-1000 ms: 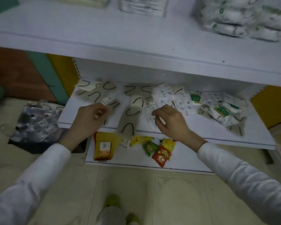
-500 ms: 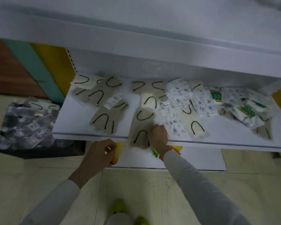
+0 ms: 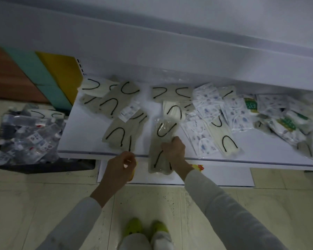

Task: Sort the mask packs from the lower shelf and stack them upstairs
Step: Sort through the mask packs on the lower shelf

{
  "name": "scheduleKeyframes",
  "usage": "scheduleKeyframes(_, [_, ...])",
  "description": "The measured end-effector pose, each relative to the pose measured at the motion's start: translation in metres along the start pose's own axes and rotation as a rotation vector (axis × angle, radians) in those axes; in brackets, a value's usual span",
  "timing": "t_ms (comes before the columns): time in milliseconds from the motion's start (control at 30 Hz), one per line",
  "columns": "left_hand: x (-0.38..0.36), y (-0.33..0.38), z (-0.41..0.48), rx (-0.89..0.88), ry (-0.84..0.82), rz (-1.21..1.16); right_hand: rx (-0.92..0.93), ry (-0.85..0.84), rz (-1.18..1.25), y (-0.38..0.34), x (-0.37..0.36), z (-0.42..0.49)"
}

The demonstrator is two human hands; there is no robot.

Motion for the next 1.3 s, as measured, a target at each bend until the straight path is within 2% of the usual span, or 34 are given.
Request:
scheduleKeyframes(133, [0.007, -0.022, 0.01, 0.329, 0.059, -0.503, 0.104, -0.192, 0.353, -0.035, -0.024, -0.03])
scheduleKeyframes(200, [0.01, -0.019, 0.01, 0.395, 0.074, -0.752, 0.154, -0.34, 0.441, -0.055, -0.048, -0.044])
scheduleKeyframes(267, [0.022, -0.02, 0.007, 0.399, 0.134, -0.881, 0.197, -0.438, 0.374, -0.072, -0.066, -0.055])
scheduleKeyframes(333, [0.042, -0.032, 0.007, 0.316, 0.197, -0.774, 0.224, -0.379, 0.221, -0.082, -0.07, -0.054])
scheduleKeyframes(467, [0.082, -0.065, -0.003, 0.273, 0.293, -0.651, 0.124, 0.019, -0.307, -0.084, -0.065, -0.024])
scheduleKeyframes(567, [0.106, -0.08, -0.01, 0.249, 0.365, -0.561, 0.088, 0.065, -0.435, -0.09, -0.087, -0.02])
scheduleKeyframes(633, [0.116, -0.085, -0.017, 0.234, 0.399, -0.563, 0.063, 0.09, -0.394, -0.098, -0.1, -0.021])
scheduleKeyframes(800, [0.126, -0.088, -0.027, 0.208, 0.409, -0.541, -0.085, 0.049, -0.049, -0.101, -0.108, -0.017])
scheduleKeyframes(1000, [0.117, -0.086, -0.022, 0.191, 0.351, -0.591, -0.163, 0.038, 0.084, -0.064, -0.064, -0.014])
scheduleKeyframes(1167, [0.094, -0.069, -0.006, 0.2, 0.288, -0.607, -0.019, 0.046, 0.203, -0.05, -0.018, -0.02])
scheduleKeyframes(1300, [0.065, -0.037, 0.002, 0.166, 0.24, -0.638, 0.146, -0.117, 0.353, -0.057, 0.007, -0.05])
Point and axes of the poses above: each hand's wrist, its own z-axis towards the middle knuckle, its own x-axis out of the back of the hand, y = z × x, the point moved 8 cm from there along z, towards the middle knuckle, and after that the axes turned 5 degrees about -z, right-handed, at the moved point
